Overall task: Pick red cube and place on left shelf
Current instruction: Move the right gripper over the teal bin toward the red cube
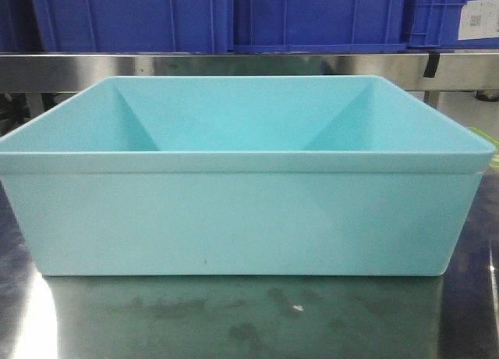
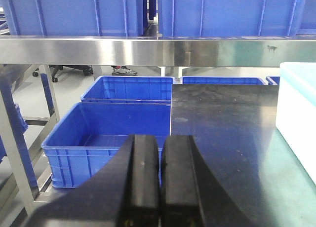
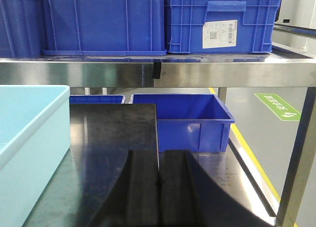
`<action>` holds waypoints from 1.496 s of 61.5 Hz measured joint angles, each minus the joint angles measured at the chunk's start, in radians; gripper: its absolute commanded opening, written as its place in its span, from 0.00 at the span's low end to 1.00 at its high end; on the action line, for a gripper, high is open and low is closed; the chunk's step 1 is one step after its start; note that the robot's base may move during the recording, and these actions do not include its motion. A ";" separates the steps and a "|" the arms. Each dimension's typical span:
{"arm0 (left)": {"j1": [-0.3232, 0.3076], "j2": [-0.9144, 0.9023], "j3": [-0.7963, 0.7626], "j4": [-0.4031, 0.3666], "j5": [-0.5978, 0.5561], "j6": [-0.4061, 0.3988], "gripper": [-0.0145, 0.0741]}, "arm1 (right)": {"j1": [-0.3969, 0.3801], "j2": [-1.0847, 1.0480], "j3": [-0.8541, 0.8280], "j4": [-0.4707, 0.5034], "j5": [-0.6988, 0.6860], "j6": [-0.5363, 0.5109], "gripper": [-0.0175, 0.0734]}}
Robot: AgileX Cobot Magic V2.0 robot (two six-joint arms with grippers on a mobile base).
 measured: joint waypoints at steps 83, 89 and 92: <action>0.000 0.000 0.000 0.000 0.000 0.000 0.28 | 0.000 0.069 -0.322 0.000 0.189 0.000 0.25; 0.000 0.000 0.000 0.000 0.000 0.000 0.28 | 0.000 0.179 -0.477 0.000 0.297 0.000 0.25; 0.000 0.000 0.000 0.000 0.000 0.000 0.28 | 0.000 0.255 -0.564 0.000 0.356 0.000 0.25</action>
